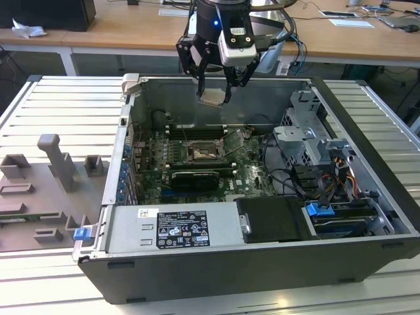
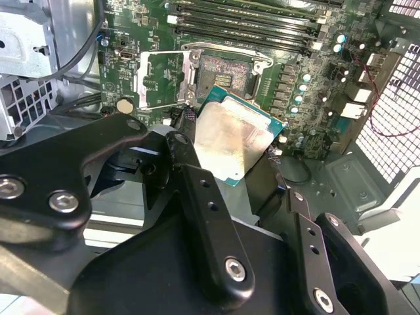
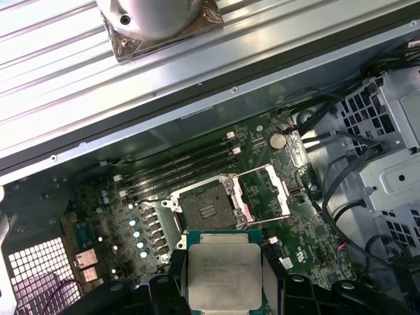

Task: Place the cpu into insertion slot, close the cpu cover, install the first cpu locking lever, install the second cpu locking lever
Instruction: 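Place the cpu into insertion slot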

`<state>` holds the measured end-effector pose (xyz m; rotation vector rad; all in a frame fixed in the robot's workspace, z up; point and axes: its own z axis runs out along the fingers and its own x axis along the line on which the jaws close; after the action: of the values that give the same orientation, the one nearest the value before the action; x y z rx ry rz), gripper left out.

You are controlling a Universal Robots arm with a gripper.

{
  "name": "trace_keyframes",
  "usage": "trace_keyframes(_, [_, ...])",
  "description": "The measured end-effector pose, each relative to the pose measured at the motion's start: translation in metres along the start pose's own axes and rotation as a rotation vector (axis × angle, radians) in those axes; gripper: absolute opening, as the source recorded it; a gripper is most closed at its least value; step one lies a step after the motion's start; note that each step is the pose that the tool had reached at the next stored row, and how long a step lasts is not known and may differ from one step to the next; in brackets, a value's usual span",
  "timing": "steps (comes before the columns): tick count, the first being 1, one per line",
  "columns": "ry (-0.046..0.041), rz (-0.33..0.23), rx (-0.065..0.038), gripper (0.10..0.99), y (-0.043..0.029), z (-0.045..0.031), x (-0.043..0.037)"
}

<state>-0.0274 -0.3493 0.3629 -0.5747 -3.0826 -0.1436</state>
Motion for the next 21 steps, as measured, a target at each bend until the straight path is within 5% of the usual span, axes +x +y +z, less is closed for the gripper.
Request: trace_keyframes(21, [-0.0024, 0.027, 0.0, 0.541, 0.0, 0.0, 0.0])
